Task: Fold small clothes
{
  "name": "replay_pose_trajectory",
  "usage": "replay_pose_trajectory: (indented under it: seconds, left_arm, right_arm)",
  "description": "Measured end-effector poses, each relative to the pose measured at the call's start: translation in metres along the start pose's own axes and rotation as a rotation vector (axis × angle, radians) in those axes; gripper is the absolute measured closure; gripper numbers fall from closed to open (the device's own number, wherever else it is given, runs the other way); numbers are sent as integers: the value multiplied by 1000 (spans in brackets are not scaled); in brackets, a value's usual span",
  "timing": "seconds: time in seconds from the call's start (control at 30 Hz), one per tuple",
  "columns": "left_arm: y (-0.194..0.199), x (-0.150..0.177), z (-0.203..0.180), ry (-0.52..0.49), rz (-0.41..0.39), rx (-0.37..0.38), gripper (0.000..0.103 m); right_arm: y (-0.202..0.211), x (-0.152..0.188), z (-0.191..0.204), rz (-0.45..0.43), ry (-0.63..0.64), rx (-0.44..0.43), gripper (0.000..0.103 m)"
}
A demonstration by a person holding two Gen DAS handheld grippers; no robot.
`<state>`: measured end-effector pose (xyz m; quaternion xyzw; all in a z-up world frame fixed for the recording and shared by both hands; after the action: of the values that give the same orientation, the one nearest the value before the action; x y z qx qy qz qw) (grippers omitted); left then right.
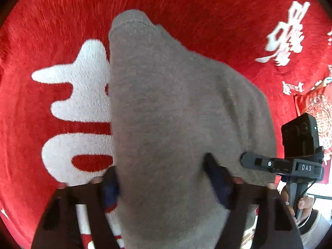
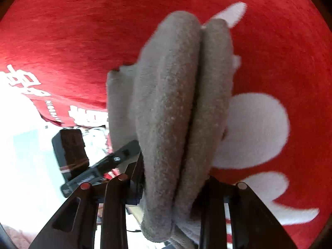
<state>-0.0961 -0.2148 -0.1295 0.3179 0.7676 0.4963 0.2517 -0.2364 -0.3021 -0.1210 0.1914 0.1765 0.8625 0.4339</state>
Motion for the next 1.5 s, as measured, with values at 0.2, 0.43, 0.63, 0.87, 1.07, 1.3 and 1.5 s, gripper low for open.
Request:
replay_pose_trajectory:
  seconds: [0.2, 0.43, 0.63, 0.87, 1.07, 1.3, 1.5]
  left_arm:
    - [34, 7, -3, -14, -28, 68, 50]
    - [87, 37, 15, -32, -63, 105, 50]
    - [112, 76, 60, -13, -58, 64, 49]
    - [95, 113, 131, 60, -29, -55, 49]
    - [124, 122, 165, 122, -113, -32, 49]
    - [128, 103, 176, 129, -163, -84, 49]
    - [103, 103, 172, 53, -157, -220, 31]
  right_arm:
    - [1, 26, 33, 1, 11, -58, 70]
    - [-23, 71, 66, 9, 56, -59, 70]
    - [-92, 103, 79, 56, 63, -27, 69]
    - [-130, 103, 53, 9, 38, 247, 49]
    - [-100, 92, 54, -96, -10, 250, 71]
    - [-109, 87, 75, -105, 334, 590, 80]
    - [-89, 81, 23, -157, 197, 664, 62]
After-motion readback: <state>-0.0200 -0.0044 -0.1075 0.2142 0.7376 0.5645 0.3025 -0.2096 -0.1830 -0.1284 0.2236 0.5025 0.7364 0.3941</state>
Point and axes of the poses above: each gripper's, at about its wrist camera, not at the fingertips, and y roughly against the way its jaws point, z to its left, x to its underside, the point moved 7 cm from there along -y, roughly the way its jaws point, and after that the axes turned 2 degrees about -y, right-handed, at the moved point
